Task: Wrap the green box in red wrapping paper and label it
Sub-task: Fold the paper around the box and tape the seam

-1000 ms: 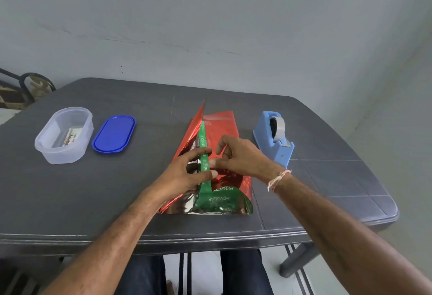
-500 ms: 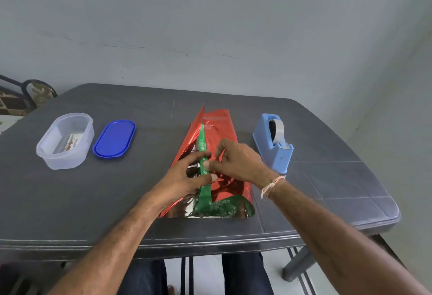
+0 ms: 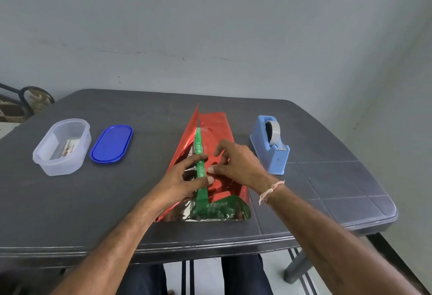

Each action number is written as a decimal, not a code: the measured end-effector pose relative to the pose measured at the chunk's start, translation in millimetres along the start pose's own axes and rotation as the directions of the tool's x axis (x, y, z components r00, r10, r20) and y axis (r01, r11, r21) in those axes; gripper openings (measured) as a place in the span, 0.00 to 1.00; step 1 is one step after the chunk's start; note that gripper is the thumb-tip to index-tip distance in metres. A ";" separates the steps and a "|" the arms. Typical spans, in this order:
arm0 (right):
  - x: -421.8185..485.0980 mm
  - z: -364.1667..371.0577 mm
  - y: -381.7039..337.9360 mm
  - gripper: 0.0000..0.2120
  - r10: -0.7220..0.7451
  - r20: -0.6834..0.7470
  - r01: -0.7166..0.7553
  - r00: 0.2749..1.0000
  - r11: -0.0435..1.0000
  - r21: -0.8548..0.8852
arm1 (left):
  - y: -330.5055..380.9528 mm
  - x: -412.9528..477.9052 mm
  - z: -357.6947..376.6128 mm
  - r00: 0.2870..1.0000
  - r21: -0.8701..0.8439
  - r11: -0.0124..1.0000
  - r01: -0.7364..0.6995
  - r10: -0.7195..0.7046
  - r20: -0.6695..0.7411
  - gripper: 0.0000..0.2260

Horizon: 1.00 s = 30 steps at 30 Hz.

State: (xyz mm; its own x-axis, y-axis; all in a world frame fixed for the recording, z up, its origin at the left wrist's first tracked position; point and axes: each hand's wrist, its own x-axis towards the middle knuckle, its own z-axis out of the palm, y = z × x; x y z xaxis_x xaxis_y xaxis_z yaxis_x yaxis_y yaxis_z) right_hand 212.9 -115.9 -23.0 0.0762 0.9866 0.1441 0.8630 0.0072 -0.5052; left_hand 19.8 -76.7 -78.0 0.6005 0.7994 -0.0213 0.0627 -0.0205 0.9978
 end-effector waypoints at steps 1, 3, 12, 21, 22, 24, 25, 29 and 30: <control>-0.4 0.5 1.1 0.19 -0.025 -0.011 0.025 1.000 1.000 0.010 | 0.4 -0.6 0.5 1.000 0.000 1.000 0.001 -0.001 -0.007 0.25; -0.7 0.6 5.3 0.19 -0.076 -0.092 0.085 0.993 0.991 0.102 | 0.2 -1.1 0.3 1.000 -0.021 1.000 0.011 -0.011 -0.011 0.24; -5.6 7.1 36.6 0.33 0.100 -0.034 -0.089 0.994 0.970 0.224 | 4.6 -1.9 -8.3 0.997 -0.004 1.000 0.014 -0.014 -0.071 0.31; 9.5 7.0 24.0 0.41 0.098 0.054 -0.099 0.994 0.994 0.034 | 0.2 30.7 -42.1 0.765 0.688 0.691 0.222 0.315 -0.562 0.27; 10.9 6.8 19.0 0.41 0.093 0.080 -0.093 0.992 0.996 -0.001 | -1.4 34.2 -45.2 0.761 0.662 0.678 0.318 0.234 -0.606 0.32; 14.2 8.2 9.6 0.42 0.083 0.116 -0.075 0.990 0.995 -0.064 | -2.8 38.0 -49.9 0.762 0.612 0.644 0.459 0.070 -0.644 0.43; 15.1 9.9 5.4 0.42 0.078 0.129 -0.067 0.989 0.994 -0.088 | -4.2 38.8 -51.3 0.760 0.605 0.621 0.499 0.021 -0.649 0.47; 22.1 17.1 -7.6 0.44 0.085 0.181 -0.065 0.980 0.991 -0.115 | -10.8 42.0 -64.1 0.771 0.593 0.637 0.493 -0.004 -0.637 0.44; 23.5 18.3 -9.1 0.44 0.096 0.190 -0.073 0.977 0.990 -0.124 | -11.8 40.5 -68.0 0.783 0.604 0.639 0.476 0.004 -0.622 0.40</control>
State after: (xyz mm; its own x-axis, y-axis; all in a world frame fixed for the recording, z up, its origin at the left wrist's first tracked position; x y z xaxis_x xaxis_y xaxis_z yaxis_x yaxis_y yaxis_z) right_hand 197.7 -89.9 -30.5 0.0618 0.9957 -0.0694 0.9106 -0.0848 -0.4045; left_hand -10.8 -3.3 -86.4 -0.0249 0.9994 0.0258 0.8074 0.0049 0.5900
